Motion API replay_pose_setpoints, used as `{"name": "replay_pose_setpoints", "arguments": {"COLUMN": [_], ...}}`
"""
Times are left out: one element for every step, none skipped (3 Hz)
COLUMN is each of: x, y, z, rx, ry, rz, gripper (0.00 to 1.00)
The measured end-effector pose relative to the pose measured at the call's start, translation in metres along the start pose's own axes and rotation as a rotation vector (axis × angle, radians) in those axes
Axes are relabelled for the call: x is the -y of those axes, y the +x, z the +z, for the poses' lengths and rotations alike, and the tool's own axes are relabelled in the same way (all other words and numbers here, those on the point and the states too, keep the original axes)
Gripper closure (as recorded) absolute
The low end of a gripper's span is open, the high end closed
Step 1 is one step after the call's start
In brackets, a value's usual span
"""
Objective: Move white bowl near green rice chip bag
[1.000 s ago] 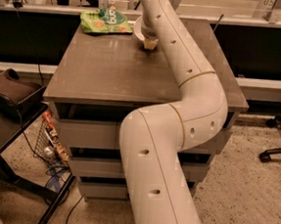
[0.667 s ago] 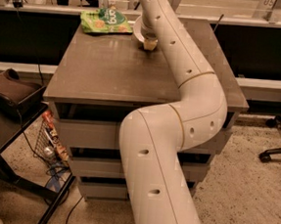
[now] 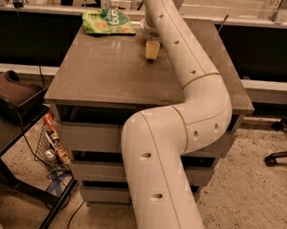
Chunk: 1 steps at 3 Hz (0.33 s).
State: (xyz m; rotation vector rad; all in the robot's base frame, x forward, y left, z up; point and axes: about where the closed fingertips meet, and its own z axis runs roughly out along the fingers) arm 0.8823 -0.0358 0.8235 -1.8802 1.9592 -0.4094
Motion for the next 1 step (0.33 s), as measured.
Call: {"name": "replay_pose_setpoints", "arguments": {"x": [0.0006], "y": [-0.0006], "z": [-0.0068], "rx": [0.000], "ry": [0.000], "rz": [0.000], "gripper": [0.00]}}
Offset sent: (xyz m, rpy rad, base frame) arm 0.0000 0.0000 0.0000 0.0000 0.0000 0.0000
